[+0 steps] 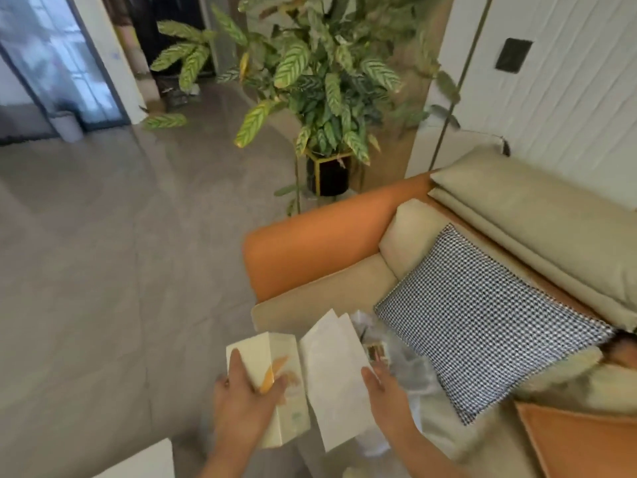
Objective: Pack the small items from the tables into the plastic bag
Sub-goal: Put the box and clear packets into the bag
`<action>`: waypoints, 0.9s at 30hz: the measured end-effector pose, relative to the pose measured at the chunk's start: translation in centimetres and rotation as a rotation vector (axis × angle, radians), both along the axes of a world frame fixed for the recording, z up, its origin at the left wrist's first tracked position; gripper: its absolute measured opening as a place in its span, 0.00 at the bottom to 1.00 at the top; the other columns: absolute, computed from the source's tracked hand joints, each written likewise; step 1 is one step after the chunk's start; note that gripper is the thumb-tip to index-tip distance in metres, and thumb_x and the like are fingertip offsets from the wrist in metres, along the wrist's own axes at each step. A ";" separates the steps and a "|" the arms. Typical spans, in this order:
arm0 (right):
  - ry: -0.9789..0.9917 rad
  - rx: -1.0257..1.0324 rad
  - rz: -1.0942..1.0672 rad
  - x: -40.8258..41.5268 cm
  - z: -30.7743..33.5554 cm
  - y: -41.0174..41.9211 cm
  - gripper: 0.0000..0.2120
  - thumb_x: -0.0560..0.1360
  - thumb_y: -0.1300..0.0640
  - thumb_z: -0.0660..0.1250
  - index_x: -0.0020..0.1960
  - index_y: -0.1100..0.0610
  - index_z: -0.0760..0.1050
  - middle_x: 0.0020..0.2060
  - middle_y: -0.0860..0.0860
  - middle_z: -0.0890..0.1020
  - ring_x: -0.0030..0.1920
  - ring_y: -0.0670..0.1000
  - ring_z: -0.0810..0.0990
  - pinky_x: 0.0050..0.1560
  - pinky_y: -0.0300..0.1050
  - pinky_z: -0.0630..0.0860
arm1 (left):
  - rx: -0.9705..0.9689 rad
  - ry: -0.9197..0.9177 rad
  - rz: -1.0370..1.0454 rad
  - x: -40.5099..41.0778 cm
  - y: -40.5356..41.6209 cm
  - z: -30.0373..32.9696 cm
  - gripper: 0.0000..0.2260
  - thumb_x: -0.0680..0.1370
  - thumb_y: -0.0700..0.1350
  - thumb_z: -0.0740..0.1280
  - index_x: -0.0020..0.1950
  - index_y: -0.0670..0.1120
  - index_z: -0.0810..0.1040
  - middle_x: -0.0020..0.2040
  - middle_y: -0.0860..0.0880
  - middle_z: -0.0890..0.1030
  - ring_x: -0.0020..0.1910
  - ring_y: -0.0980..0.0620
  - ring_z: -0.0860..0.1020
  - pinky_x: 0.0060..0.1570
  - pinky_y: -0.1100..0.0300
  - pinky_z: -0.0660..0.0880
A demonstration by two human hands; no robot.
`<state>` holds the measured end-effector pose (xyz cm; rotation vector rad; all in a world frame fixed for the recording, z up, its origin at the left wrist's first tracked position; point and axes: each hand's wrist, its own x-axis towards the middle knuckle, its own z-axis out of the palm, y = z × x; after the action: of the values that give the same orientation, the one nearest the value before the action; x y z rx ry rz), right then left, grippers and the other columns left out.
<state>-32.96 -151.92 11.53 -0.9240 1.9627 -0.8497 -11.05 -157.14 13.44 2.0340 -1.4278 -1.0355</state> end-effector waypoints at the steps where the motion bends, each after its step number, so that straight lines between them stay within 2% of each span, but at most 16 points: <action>1: 0.000 0.000 -0.031 -1.1 -0.2 0.1 0.15 0.81 0.55 0.57 0.64 0.60 0.73 0.43 0.51 0.78 0.43 0.49 0.75 0.45 0.38 0.69 | -0.005 0.010 -0.041 -1.7 -0.7 0.0 0.42 0.59 0.65 0.75 0.68 0.55 0.62 0.53 0.46 0.74 0.54 0.44 0.75 0.57 0.49 0.74; 3: -0.002 0.003 -0.085 -2.9 -0.5 0.4 0.17 0.81 0.55 0.55 0.69 0.57 0.69 0.45 0.55 0.80 0.44 0.51 0.78 0.43 0.43 0.71 | -0.011 0.009 -0.119 -4.8 -1.8 -0.3 0.42 0.60 0.63 0.76 0.69 0.55 0.61 0.54 0.46 0.71 0.55 0.45 0.73 0.58 0.50 0.73; 5: -0.002 0.002 -0.146 -4.3 -0.7 0.9 0.19 0.82 0.55 0.54 0.72 0.53 0.66 0.45 0.48 0.79 0.43 0.45 0.75 0.39 0.37 0.67 | -0.001 -0.031 -0.217 -7.6 -2.6 -0.9 0.45 0.62 0.63 0.75 0.73 0.54 0.57 0.59 0.45 0.68 0.61 0.45 0.69 0.63 0.50 0.70; 7: 0.007 0.007 -0.207 -5.5 -1.1 1.3 0.19 0.82 0.56 0.54 0.72 0.54 0.65 0.41 0.46 0.77 0.38 0.43 0.73 0.36 0.36 0.68 | 0.029 -0.068 -0.305 -9.8 -3.2 -1.4 0.50 0.63 0.65 0.73 0.76 0.54 0.50 0.65 0.45 0.64 0.66 0.46 0.65 0.68 0.52 0.66; 9: 0.005 0.040 -0.280 -6.4 -1.4 1.6 0.19 0.81 0.56 0.54 0.72 0.55 0.65 0.44 0.50 0.78 0.40 0.48 0.73 0.41 0.41 0.69 | 0.037 -0.107 -0.374 -11.6 -3.9 -1.8 0.51 0.63 0.66 0.72 0.77 0.54 0.47 0.66 0.45 0.63 0.67 0.46 0.64 0.68 0.53 0.65; 11: -0.012 0.075 -0.366 -7.1 -1.9 1.9 0.17 0.81 0.57 0.54 0.68 0.57 0.69 0.50 0.53 0.79 0.45 0.50 0.72 0.48 0.42 0.68 | 0.045 -0.158 -0.446 -13.1 -4.7 -2.1 0.50 0.63 0.66 0.71 0.76 0.54 0.47 0.66 0.45 0.64 0.67 0.45 0.64 0.66 0.53 0.65; 14: -0.040 0.138 -0.486 -7.9 -2.7 2.4 0.14 0.80 0.58 0.55 0.62 0.59 0.73 0.43 0.50 0.76 0.43 0.51 0.73 0.46 0.43 0.68 | 0.066 -0.208 -0.539 -14.8 -6.0 -2.6 0.49 0.64 0.66 0.71 0.76 0.53 0.48 0.66 0.44 0.63 0.66 0.45 0.64 0.65 0.52 0.66; 17: -0.075 0.169 -0.582 -8.2 -3.6 2.1 0.12 0.79 0.61 0.56 0.57 0.63 0.73 0.41 0.54 0.77 0.42 0.55 0.75 0.47 0.49 0.72 | 0.077 -0.255 -0.629 -16.2 -7.6 -3.3 0.49 0.64 0.65 0.71 0.76 0.53 0.48 0.67 0.44 0.63 0.66 0.44 0.65 0.64 0.51 0.69; 19: -0.062 0.196 -0.617 -8.2 -4.3 1.1 0.11 0.79 0.63 0.56 0.57 0.66 0.73 0.45 0.60 0.79 0.42 0.58 0.74 0.46 0.50 0.72 | 0.086 -0.278 -0.697 -16.9 -8.8 -3.8 0.49 0.64 0.65 0.71 0.76 0.53 0.48 0.67 0.44 0.63 0.66 0.44 0.64 0.63 0.51 0.69; 22: -0.034 0.240 -0.661 -7.4 -5.4 -0.8 0.14 0.79 0.64 0.56 0.63 0.65 0.68 0.52 0.62 0.79 0.42 0.54 0.71 0.41 0.44 0.65 | 0.088 -0.336 -0.821 -17.9 -10.6 -4.5 0.48 0.65 0.65 0.70 0.76 0.54 0.47 0.68 0.44 0.62 0.67 0.45 0.63 0.64 0.52 0.69; 27: -0.032 0.282 -0.737 -5.5 -7.8 -4.5 0.17 0.79 0.63 0.55 0.67 0.60 0.64 0.56 0.63 0.78 0.52 0.60 0.77 0.50 0.49 0.72 | 0.070 -0.398 -1.014 -19.6 -14.1 -5.9 0.49 0.64 0.66 0.68 0.76 0.55 0.45 0.71 0.46 0.60 0.70 0.46 0.61 0.65 0.53 0.67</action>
<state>-38.49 -156.38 3.72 0.0029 2.3423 -0.9275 -30.64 -171.27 7.51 1.5546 -2.8016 -1.0353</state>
